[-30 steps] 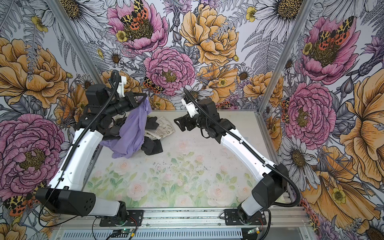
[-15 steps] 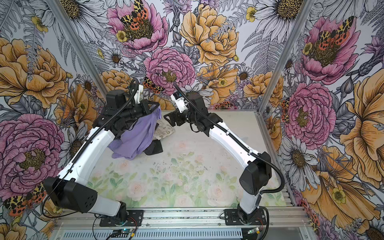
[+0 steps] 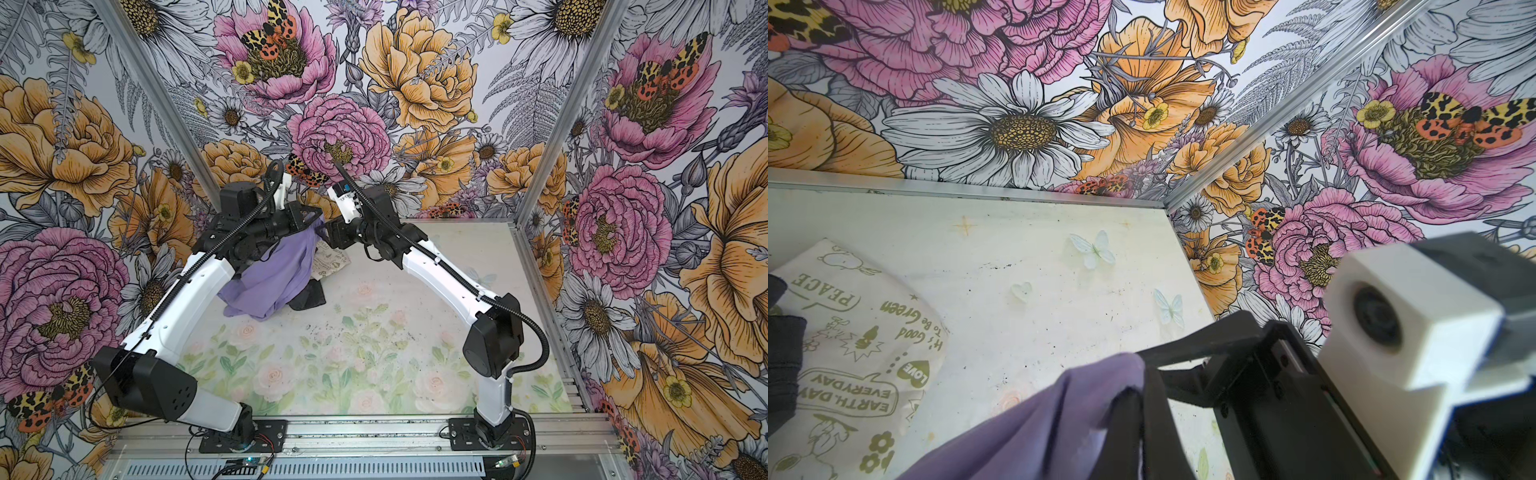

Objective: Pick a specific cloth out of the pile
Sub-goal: 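Reach the right gripper toward the lavender shirt held by the left gripper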

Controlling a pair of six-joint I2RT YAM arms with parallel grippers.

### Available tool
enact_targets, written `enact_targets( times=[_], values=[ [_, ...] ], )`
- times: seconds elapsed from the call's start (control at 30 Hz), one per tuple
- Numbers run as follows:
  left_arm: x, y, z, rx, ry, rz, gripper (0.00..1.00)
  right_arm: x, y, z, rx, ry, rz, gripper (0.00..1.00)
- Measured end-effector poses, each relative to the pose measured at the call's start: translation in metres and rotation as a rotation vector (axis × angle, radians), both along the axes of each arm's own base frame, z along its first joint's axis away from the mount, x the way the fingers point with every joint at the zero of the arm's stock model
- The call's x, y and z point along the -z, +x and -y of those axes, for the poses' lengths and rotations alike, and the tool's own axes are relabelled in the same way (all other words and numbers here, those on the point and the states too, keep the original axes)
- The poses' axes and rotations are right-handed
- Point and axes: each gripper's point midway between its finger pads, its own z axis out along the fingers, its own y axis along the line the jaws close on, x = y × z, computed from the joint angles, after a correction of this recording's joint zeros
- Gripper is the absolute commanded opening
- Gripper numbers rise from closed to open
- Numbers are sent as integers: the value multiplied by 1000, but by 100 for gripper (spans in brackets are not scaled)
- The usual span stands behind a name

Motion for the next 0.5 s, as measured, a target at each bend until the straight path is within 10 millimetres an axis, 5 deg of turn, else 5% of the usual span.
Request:
enact_targets(
  times=[0.23,0.5],
  values=[
    [0,-1,1,3,0,0,4,11,7,-4,20,3,-37,0],
    [-12,-4,-7,-33,6,47,66,8,12,0,51,3,-33,0]
  ],
)
